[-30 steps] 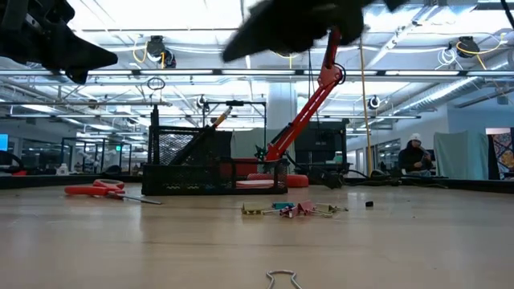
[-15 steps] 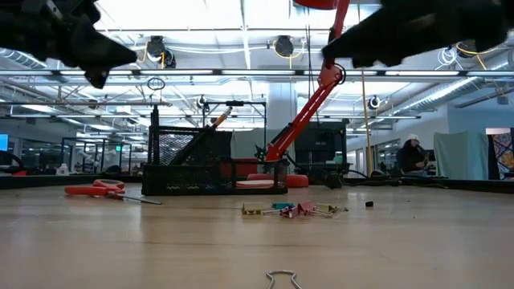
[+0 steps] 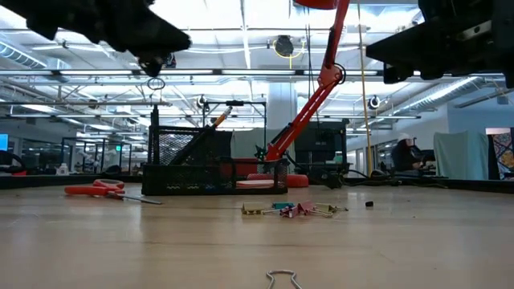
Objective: Pick and place office supplies into organizer
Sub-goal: Put the light yellow binder clip into the mesh desk organizer
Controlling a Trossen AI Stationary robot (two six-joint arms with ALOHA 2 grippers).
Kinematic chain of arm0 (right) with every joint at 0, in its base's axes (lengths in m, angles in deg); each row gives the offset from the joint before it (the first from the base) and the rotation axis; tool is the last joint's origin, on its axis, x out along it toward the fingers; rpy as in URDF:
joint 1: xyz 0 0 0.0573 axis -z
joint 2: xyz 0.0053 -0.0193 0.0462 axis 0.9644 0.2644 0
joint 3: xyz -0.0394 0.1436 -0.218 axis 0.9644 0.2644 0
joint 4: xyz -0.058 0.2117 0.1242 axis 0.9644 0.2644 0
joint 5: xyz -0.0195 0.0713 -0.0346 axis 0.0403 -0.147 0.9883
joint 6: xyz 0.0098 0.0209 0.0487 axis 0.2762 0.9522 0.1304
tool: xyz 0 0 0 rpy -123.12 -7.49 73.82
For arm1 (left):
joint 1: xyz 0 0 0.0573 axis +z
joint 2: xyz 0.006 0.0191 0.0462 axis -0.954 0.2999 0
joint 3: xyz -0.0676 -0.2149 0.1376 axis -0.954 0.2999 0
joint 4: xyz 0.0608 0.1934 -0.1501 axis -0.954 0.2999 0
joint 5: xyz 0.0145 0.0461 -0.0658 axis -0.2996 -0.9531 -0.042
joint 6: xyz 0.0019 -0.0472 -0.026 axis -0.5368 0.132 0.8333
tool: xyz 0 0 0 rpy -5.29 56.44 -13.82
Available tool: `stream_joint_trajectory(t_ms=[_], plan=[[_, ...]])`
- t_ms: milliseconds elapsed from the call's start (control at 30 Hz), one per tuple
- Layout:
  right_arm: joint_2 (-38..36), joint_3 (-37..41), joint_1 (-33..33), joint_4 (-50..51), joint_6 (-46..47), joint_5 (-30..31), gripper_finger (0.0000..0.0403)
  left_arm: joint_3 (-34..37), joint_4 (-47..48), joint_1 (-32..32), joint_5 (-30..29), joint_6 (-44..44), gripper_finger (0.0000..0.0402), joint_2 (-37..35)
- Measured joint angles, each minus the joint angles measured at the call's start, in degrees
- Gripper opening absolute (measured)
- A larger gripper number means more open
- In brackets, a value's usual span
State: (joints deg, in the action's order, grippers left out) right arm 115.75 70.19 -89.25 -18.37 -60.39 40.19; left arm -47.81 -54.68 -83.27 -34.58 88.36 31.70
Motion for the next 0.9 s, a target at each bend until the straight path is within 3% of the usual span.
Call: stream_joint_trajectory(t_ms=[133,333,400,600,900], plan=[[-0.1,0.0,-0.1,0.3,0.2,-2.3,0.0003,-1.2,-6.8,-3.5,0.0,-7.5,0.0067,9.5],[-0.1,0.0,-0.1,2.6,-2.4,-18.9,0.0003,-4.0,-14.7,-7.6,0.4,-21.2,0.0126,19.3],[-0.1,0.1,-0.2,3.0,-3.8,-21.6,0.0003,-4.6,-14.7,-8.6,-1.2,-25.9,0.0136,21.1],[-0.1,0.1,-0.1,3.0,-5.9,-22.6,0.0003,-6.2,-14.5,-9.8,-4.7,-33.6,0.0140,24.8],[-0.1,0.0,-0.1,3.0,-6.5,-22.6,0.0004,-6.4,-14.6,-9.8,-5.0,-32.9,0.0141,25.1]])
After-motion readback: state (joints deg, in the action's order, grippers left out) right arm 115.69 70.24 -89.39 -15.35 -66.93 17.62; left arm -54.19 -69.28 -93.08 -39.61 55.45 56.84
